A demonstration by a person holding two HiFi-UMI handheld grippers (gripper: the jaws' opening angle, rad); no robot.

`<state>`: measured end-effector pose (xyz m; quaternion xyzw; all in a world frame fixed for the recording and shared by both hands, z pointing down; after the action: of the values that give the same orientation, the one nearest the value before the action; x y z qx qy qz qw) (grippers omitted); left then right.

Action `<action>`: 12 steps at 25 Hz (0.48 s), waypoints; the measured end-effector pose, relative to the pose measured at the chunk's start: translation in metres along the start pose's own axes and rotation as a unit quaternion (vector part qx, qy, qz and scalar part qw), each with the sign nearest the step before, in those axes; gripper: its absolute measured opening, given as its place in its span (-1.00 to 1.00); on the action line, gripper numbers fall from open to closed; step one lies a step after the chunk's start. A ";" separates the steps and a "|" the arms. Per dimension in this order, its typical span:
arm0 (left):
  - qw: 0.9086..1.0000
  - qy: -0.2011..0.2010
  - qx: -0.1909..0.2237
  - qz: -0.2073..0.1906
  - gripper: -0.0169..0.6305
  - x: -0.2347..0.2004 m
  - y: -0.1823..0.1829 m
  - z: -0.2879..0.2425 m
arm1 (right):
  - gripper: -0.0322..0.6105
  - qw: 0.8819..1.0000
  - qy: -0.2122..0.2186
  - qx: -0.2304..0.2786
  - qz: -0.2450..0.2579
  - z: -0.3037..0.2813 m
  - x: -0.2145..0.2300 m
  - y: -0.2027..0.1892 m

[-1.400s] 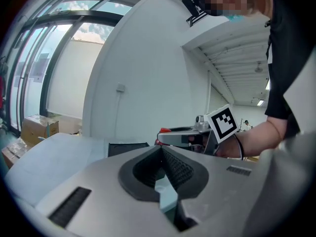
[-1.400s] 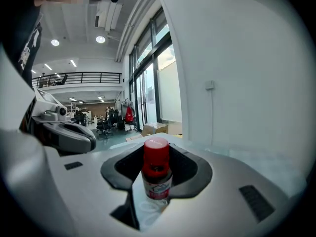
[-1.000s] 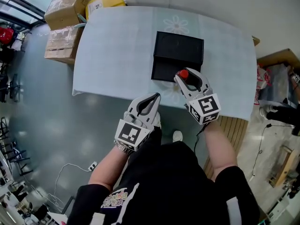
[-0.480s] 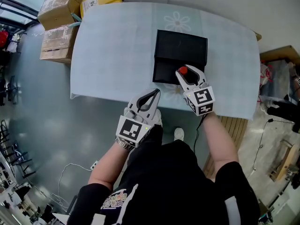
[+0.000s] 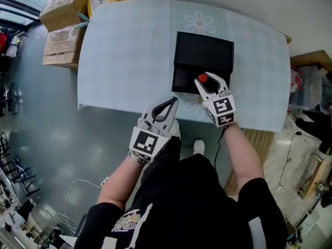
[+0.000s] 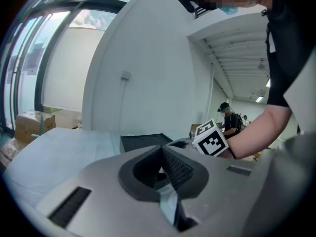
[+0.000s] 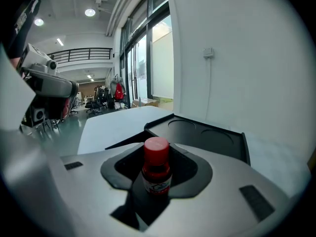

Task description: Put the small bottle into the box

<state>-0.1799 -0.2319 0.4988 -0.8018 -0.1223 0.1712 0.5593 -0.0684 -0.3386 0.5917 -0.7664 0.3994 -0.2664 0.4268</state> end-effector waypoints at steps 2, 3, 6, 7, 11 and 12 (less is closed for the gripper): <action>1.000 0.000 0.000 -0.002 -0.93 -0.003 0.000 0.001 | -0.41 1.000 -0.002 -0.002 0.002 -0.002 -0.001 -0.002; 1.000 0.000 0.001 -0.003 -0.93 -0.003 0.000 0.002 | -0.41 1.000 -0.002 -0.004 0.003 -0.002 -0.002 -0.003; 1.000 0.000 0.001 -0.002 -0.93 -0.004 0.001 0.004 | -0.41 1.000 -0.004 -0.007 0.003 -0.002 -0.003 -0.006; 1.000 -0.001 0.001 -0.002 -0.93 -0.004 0.001 0.004 | -0.41 1.000 -0.005 -0.007 0.003 -0.002 -0.003 -0.007; 1.000 -0.003 0.002 -0.007 -0.93 -0.004 -0.001 0.007 | -0.41 1.000 -0.009 -0.007 0.006 0.000 -0.005 -0.010; 1.000 -0.004 0.003 -0.008 -0.93 -0.002 0.000 0.008 | -0.40 1.000 -0.010 -0.007 0.007 0.001 -0.005 -0.011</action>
<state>-0.1849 -0.2260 0.4968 -0.7982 -0.1308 0.1702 0.5628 -0.0661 -0.3304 0.6000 -0.7695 0.4022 -0.2526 0.4271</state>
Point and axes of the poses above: the fingertips, and each gripper's own axes: z backward along the fingers, x to its right, y out of its top, the point moved 4 cm from there along z, backward along the fingers, and after that the axes turned 7 degrees about y, right-handed, at the moved point
